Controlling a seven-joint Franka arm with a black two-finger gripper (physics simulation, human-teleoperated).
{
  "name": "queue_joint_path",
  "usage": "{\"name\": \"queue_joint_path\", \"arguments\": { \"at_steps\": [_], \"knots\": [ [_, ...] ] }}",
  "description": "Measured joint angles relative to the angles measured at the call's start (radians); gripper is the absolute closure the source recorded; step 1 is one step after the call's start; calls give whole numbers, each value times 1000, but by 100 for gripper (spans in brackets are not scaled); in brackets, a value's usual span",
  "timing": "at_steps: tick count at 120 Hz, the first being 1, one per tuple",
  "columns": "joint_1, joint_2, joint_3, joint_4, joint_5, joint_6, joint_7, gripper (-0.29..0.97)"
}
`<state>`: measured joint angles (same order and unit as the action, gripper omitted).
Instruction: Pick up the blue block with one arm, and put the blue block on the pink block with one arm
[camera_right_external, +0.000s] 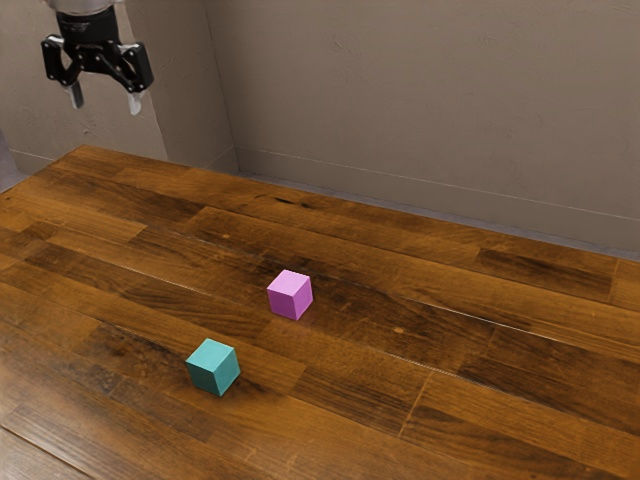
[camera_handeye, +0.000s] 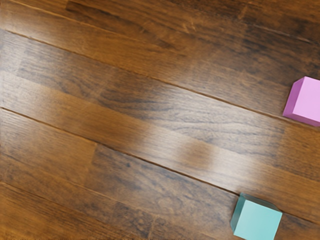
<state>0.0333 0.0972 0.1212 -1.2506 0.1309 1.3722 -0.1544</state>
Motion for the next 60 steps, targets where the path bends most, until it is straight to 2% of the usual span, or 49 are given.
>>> {"name": "queue_joint_path", "arguments": {
  "at_steps": [15, 19, 27, 40, 60],
  "knots": [
    [0, 0, 0, 4, 0, -6, -17, 0],
    [2, -15, -3, 69, -1, -14, -21, 0],
    [28, -76, -54, 200, 0, -31, -29, 0],
    [68, -111, -144, 244, -1, -47, -41, 0],
    [7, -98, -168, 246, -2, -57, -55, 0]
  ]
}}
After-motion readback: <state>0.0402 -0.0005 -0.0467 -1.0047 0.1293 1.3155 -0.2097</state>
